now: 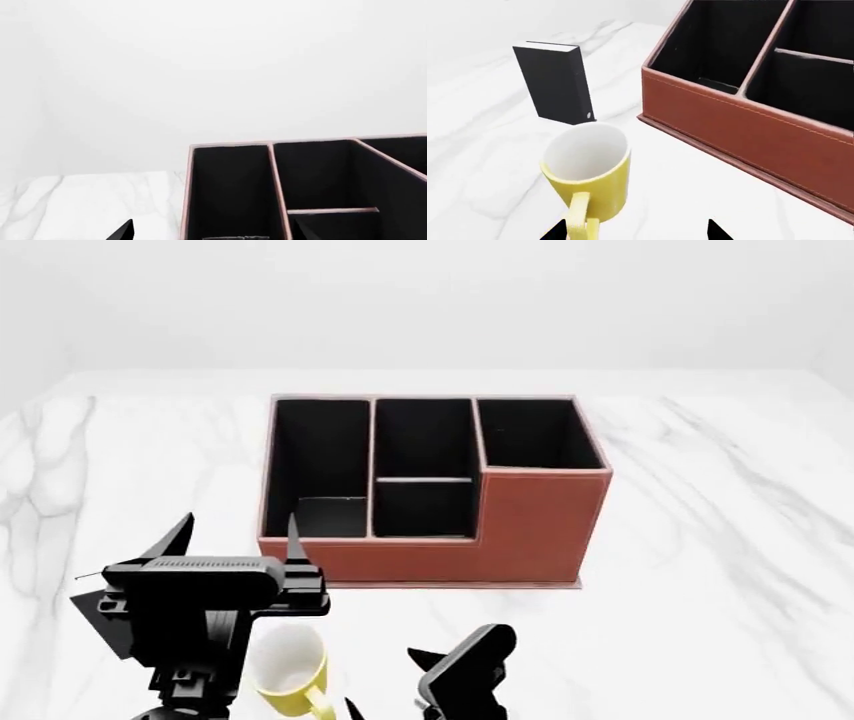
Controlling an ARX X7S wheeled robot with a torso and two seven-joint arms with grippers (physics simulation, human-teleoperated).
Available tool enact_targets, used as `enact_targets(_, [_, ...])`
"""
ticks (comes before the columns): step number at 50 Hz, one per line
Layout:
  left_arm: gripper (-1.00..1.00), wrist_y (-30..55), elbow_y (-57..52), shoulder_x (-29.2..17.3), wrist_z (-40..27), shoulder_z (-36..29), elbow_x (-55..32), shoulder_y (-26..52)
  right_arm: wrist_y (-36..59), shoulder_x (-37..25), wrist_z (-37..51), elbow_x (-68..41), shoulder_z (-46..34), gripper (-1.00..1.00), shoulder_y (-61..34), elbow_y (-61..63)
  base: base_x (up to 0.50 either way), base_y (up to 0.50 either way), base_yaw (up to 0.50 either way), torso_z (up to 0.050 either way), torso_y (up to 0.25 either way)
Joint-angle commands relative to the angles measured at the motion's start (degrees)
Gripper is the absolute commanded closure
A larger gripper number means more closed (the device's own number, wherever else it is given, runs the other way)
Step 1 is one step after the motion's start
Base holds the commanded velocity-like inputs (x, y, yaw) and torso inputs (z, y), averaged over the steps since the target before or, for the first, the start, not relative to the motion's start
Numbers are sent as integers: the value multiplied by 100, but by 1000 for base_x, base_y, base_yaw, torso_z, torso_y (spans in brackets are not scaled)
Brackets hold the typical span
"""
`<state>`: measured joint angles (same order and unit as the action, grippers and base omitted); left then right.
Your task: Pick up the yellow and white mug and place it to the right of the caddy.
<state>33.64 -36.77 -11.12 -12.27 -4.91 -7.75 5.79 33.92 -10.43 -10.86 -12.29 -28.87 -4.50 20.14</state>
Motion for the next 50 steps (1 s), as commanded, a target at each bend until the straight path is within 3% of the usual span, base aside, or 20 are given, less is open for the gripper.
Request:
enact_targets(1, [-100,-35,18,-33,-33,-6,-44,-14,75,97,-103,-22,-309,-100,-81,-216,0,0,0,0,0])
enact_targets(50, [-100,-139,82,-157,-131,-95,-216,-35,-293,857,-746,-529,-738,-100,-1604,-3371,0,0,0,0,0])
